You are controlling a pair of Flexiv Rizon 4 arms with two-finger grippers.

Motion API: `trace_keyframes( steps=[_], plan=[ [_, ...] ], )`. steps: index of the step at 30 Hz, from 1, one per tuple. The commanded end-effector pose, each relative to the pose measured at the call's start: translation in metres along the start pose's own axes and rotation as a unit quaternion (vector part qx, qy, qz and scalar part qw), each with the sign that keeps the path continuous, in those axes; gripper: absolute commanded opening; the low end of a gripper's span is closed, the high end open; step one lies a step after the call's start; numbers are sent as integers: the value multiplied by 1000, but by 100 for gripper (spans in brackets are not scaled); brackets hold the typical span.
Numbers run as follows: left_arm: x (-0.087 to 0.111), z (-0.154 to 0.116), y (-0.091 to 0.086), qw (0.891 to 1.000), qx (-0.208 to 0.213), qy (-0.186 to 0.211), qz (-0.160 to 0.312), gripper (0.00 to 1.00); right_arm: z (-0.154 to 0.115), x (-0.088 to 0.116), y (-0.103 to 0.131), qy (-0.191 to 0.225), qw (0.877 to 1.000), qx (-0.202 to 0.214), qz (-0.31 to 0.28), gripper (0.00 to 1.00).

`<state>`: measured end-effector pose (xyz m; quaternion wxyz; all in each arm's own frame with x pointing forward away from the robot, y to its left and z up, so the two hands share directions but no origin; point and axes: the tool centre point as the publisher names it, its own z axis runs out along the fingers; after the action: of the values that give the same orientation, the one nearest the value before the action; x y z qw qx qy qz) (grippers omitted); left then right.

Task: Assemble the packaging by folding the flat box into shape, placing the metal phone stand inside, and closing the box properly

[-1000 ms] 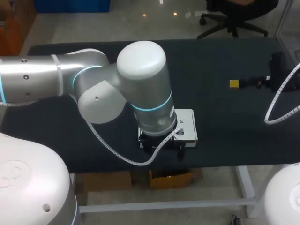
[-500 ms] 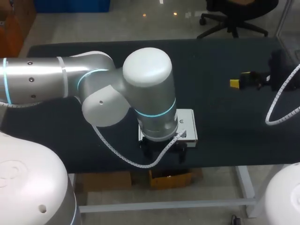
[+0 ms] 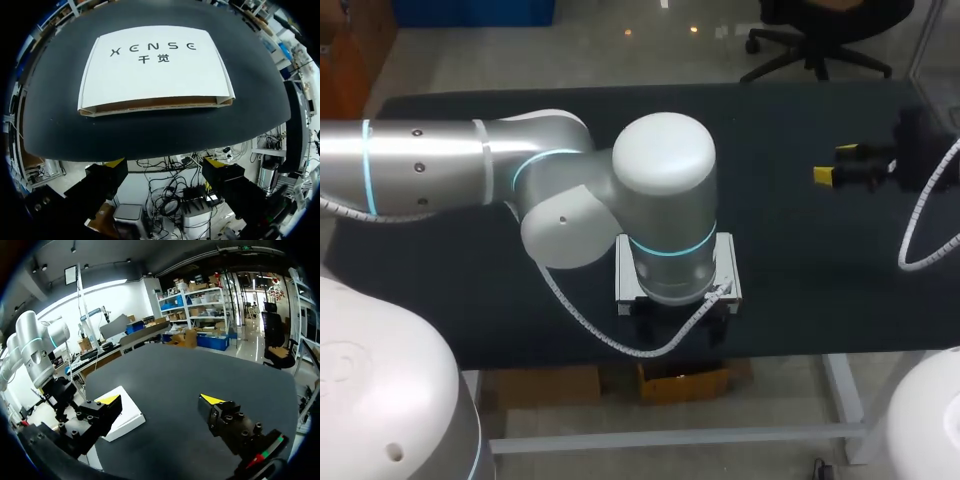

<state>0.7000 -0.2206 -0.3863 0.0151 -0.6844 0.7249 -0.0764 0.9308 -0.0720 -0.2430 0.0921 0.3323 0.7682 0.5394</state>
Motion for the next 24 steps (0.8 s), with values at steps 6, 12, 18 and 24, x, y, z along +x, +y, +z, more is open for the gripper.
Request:
trace_keyframes(
  steps=[6, 12, 18, 24],
  plan=[
    [6, 9, -11, 1000, -5, -21, -16, 100, 6, -10, 8, -45, 999, -18, -20, 100],
    [3, 12, -23, 999, -7, -23, -32, 100, 8, -21, 9, -45, 998, -27, -28, 100],
    [1, 17, -37, 999, -7, -28, -44, 100, 9, -24, 10, -43, 998, -27, -32, 100],
    [-1, 22, -52, 998, -8, -30, -56, 100, 9, -24, 10, -43, 998, -27, -32, 100]
  ],
)
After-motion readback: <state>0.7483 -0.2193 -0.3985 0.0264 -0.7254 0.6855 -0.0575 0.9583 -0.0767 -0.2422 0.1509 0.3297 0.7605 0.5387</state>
